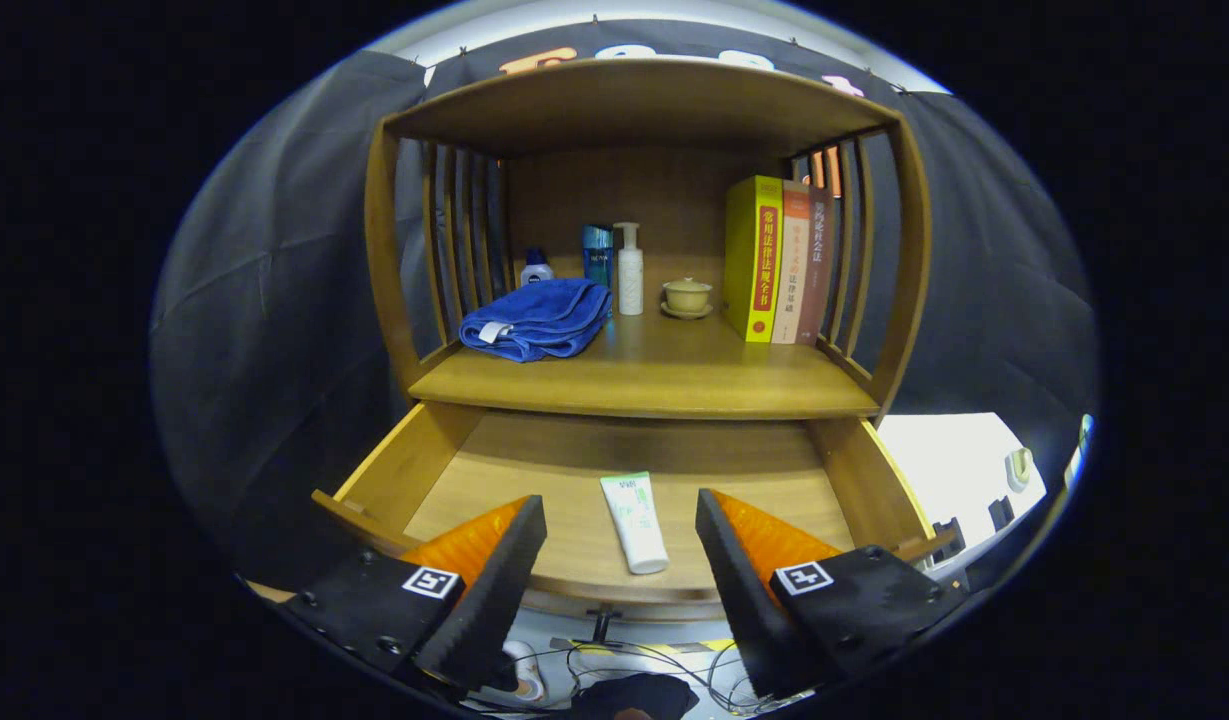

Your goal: Pull open the drawer, take out the items inside it, and place them on the countertop above the cabinet.

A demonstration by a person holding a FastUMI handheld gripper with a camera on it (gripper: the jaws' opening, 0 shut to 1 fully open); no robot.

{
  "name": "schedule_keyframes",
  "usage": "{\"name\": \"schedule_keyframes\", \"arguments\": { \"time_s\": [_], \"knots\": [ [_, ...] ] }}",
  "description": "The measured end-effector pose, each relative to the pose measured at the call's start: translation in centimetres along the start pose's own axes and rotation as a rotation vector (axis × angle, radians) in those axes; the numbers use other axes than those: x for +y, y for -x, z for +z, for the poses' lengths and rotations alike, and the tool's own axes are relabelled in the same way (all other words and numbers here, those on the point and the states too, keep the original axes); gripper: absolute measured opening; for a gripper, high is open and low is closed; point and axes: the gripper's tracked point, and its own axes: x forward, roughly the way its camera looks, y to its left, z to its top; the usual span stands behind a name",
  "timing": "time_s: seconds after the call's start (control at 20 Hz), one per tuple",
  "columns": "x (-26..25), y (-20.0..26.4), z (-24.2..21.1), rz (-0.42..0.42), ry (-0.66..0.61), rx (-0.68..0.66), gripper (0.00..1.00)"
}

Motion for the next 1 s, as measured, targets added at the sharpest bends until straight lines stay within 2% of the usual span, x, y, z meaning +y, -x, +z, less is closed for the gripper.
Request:
{"name": "schedule_keyframes", "arguments": {
  "time_s": [0.2, 0.55, 0.8, 1.0],
  "knots": [
    [-0.6, -4.4, 0.1, 0.011, 0.010, 0.104, 0.99],
    [-1.5, -11.1, -2.5, 0.005, 0.069, 0.386, 0.99],
    [-1.8, -13.7, -5.2, 0.000, 0.060, 0.551, 0.99],
    [-1.4, -14.3, -6.8, 0.005, 0.099, 0.624, 0.99]
  ]
}}
